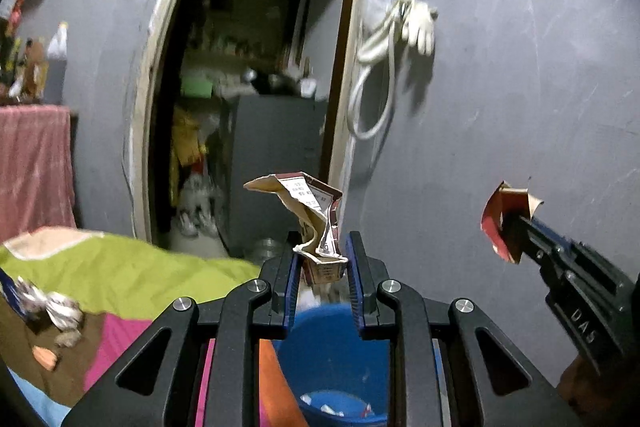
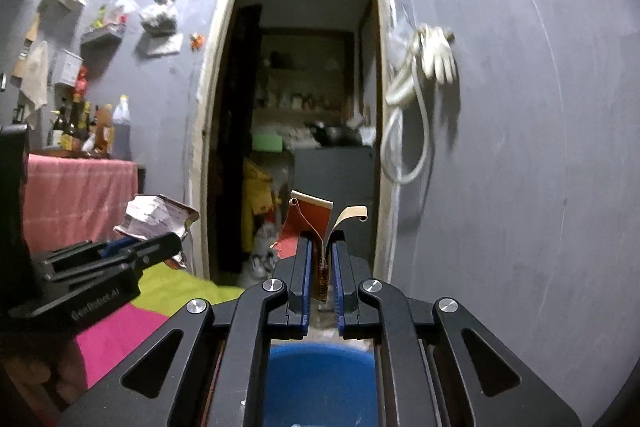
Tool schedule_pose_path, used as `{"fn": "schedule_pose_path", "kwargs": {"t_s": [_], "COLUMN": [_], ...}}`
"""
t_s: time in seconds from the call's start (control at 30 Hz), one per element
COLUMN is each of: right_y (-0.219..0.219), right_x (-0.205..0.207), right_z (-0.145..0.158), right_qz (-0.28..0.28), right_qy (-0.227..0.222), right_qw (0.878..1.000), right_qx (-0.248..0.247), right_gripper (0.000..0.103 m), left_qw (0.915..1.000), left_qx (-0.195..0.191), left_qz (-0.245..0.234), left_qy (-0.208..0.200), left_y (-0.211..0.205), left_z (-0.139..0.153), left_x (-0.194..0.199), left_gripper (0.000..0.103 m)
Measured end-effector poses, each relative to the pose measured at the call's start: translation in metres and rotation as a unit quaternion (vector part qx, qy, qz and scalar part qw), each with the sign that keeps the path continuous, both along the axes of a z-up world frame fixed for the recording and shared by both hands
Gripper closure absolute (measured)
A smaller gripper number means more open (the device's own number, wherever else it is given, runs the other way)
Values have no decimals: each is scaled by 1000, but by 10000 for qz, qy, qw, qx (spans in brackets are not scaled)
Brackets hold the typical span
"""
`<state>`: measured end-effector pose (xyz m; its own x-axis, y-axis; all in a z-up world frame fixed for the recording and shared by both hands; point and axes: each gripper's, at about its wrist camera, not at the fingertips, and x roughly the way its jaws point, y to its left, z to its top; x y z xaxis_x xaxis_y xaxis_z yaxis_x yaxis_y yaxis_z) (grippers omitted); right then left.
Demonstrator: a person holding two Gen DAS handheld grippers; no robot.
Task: Collect trash
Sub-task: 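Carry both wrappers to the blue bucket and open both tools to drop them, then move both open tools back over the trash on the table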
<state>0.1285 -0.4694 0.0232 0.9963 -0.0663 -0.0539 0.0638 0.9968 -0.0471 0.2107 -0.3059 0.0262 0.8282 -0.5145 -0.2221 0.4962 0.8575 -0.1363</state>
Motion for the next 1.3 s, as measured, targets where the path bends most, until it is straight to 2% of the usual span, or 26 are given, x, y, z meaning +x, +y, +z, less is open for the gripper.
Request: {"fn": "schedule_pose_path", "kwargs": {"t_s": [0.13, 0.3, 0.7, 0.8, 0.9, 1.3], "right_y": [-14, -29, -46, -49, -50, -49], "right_x": [19, 41, 68, 70, 70, 72], "right_z": [-25, -53, -88, -90, -91, -80], "right_qz": [-16, -19, 18, 22, 10, -46], "right_qy": [417, 942, 1773, 1886, 1919, 1873], "right_qw": [9987, 9933, 9785, 9761, 9752, 9763], "right_qx": [293, 671, 1051, 1078, 1103, 1082], "right_gripper": [96, 95, 94, 90, 78, 78], "left_qw": [9984, 9924, 9807, 9789, 9778, 9740], "left_qx": [250, 524, 827, 760, 720, 631], "left_qz": [-163, -218, -341, -360, -400, -655], "left_qy": [472, 1091, 1741, 1861, 1928, 2074], "left_y": [-15, -29, -43, -40, -37, -34], "left_z": [-20, -47, -87, -90, -89, -77], "left_x": [22, 49, 74, 74, 73, 79], "left_gripper": [85, 85, 85, 85, 85, 82]}}
